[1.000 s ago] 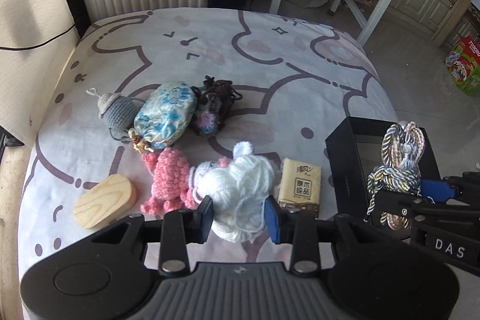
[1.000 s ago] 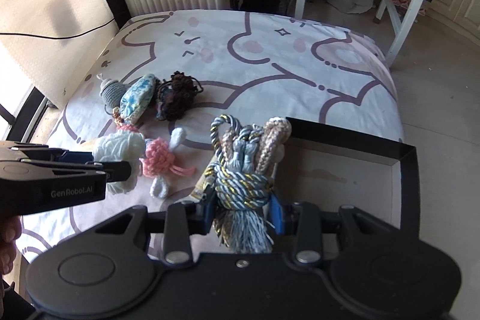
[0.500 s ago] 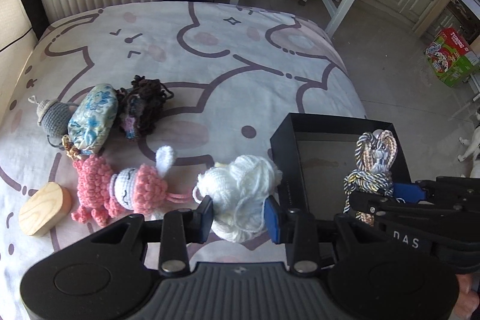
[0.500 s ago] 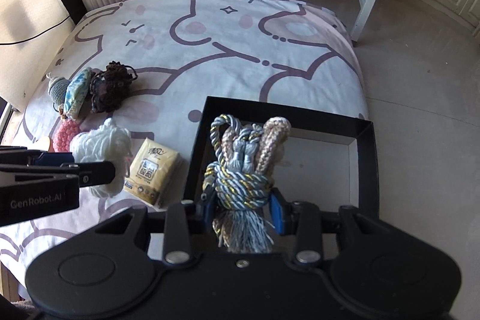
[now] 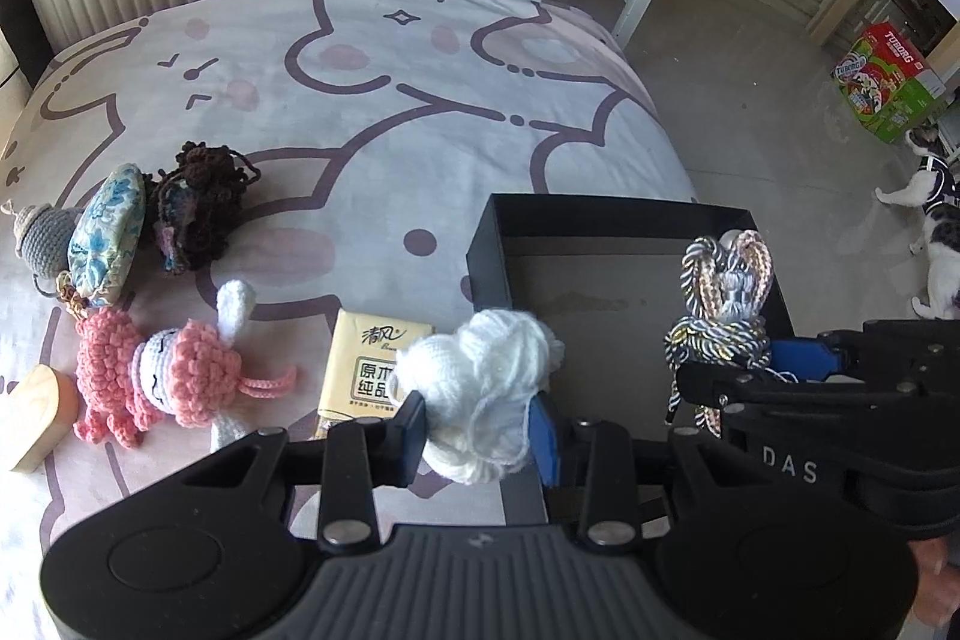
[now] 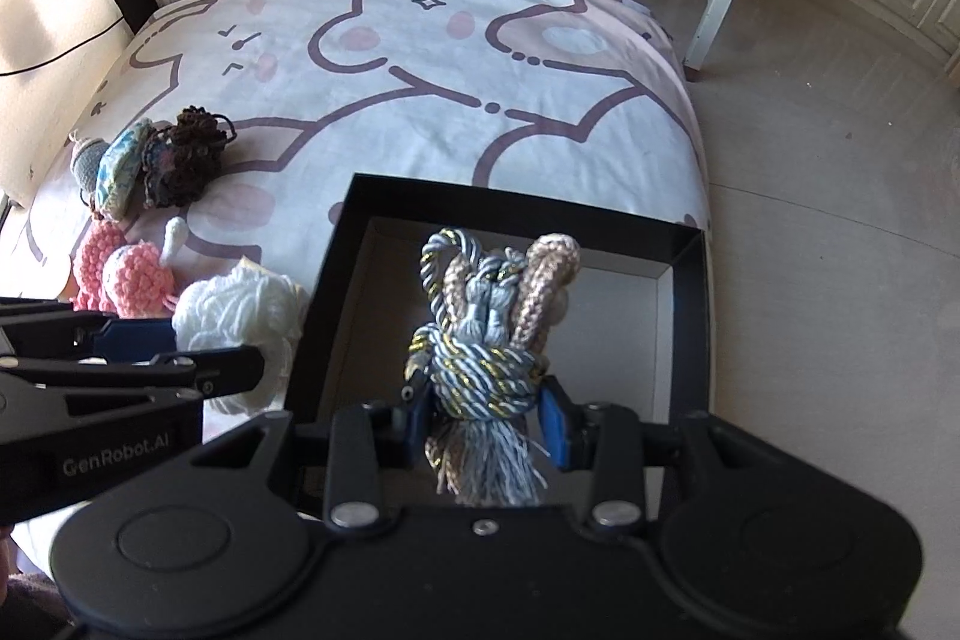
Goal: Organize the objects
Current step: 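Lower the yarn ball into the box and open the left tool while the right tool releases the rope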
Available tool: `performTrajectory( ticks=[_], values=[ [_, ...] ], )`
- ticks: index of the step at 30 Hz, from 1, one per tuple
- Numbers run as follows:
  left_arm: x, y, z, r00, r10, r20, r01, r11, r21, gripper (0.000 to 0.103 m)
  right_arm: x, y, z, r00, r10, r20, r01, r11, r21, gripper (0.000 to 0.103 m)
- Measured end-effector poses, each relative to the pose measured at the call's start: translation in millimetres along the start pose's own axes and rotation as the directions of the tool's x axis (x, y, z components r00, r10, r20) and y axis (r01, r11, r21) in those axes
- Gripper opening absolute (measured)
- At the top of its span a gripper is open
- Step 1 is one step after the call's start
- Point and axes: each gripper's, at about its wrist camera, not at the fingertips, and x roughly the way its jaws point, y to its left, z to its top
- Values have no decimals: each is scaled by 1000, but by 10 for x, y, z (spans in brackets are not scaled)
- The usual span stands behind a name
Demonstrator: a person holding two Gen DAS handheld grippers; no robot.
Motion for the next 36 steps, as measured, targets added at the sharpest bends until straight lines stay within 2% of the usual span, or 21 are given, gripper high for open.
performTrajectory(
  ticks=[8, 12, 14, 19, 25, 29, 31, 32, 33, 36],
  values=[
    [-8, -119, 14, 999, 27, 35, -28, 999, 35, 37, 106, -101, -41, 999, -18, -37, 17, 1000, -25, 38],
    [-112, -226, 26, 997, -25, 79, 19, 997, 68, 37, 119, -111, -49, 999, -4, -44, 3, 1000, -27, 38],
    [-106, -293, 27, 996, -58, 68, 53, 996, 78, 35, 111, -120, -44, 999, -5, -41, 4, 1000, -27, 38],
    [95, -305, 3, 997, -79, -9, 79, 996, 33, 35, 129, -176, -50, 998, -27, -50, 26, 999, -21, 38],
    [185, -315, -11, 995, -97, -30, 98, 995, 29, 34, 159, -210, -66, 997, -38, -62, 36, 999, -30, 39],
    [191, -325, -23, 993, -107, -45, 108, 994, 23, 44, 178, -222, -78, 995, -77, -66, 74, 996, -55, 39],
    [163, -336, -16, 995, -93, -47, 94, 995, 27, 53, 179, -257, -83, 993, -89, -71, 86, 995, -50, 41],
    [149, -337, -16, 996, -75, -42, 76, 997, 30, 63, 173, -290, -81, 993, -90, -72, 87, 995, -39, 43],
    [134, -331, -16, 997, -75, -35, 76, 997, 31, 65, 166, -312, -83, 993, -89, -72, 87, 996, -31, 44],
    [107, -325, -9, 996, -86, -39, 87, 996, 34, 65, 129, -351, -87, 994, -85, -67, 84, 996, -15, 46]
  ],
)
